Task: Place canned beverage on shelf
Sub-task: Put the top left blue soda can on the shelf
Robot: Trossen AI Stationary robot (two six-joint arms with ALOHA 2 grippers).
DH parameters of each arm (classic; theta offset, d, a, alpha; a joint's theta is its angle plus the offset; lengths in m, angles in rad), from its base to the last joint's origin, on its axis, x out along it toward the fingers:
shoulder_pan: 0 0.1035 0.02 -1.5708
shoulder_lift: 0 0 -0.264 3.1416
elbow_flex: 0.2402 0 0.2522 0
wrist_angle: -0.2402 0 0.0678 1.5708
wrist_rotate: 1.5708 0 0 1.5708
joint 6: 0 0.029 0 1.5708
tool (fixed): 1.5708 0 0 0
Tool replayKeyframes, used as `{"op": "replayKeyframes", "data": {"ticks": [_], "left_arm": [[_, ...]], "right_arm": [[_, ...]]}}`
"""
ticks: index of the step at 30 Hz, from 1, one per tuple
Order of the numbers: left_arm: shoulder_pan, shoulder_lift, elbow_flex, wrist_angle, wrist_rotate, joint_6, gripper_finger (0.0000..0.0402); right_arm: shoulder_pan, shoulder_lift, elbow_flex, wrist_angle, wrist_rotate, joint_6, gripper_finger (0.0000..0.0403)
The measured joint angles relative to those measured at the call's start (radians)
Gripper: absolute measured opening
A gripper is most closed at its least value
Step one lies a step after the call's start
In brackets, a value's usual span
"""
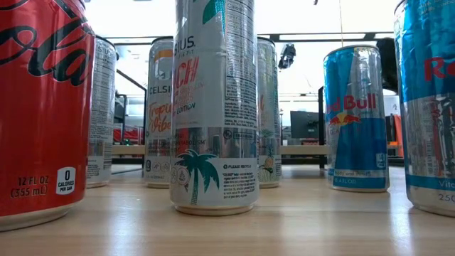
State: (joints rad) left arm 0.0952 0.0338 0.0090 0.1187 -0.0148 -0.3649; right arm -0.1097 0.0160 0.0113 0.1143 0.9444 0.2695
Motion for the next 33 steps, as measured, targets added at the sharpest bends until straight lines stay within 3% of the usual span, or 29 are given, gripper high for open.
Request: {"op": "replayKeyframes", "data": {"ticks": [4,7,17,22,28,33], "left_arm": [[-0.002,0.002,0.000,0.025,0.001,0.000,0.0000],[-0.003,0.004,0.000,0.084,0.001,0.000,0.0000],[-0.003,0.095,0.000,0.349,0.000,0.039,0.0000],[-0.005,0.210,0.000,0.455,0.004,-0.041,0.0000],[-0.038,0.375,0.000,0.684,0.006,-0.039,0.0000],[-0.067,0.505,0.008,0.842,0.006,-0.007,0.0000]], "right_arm": [[0.000,0.000,0.000,0.099,-0.296,-0.093,0.0013],[0.000,0.000,0.000,0.186,-0.380,-0.098,0.0013],[0.000,0.025,0.020,0.306,-0.396,-0.152,0.0013],[0.000,0.088,0.106,0.313,-0.397,-0.239,0.0013],[0.000,0.224,0.237,0.244,-0.395,-0.270,0.0013],[0.000,0.352,0.374,0.088,-0.396,-0.243,0.0013]]}}
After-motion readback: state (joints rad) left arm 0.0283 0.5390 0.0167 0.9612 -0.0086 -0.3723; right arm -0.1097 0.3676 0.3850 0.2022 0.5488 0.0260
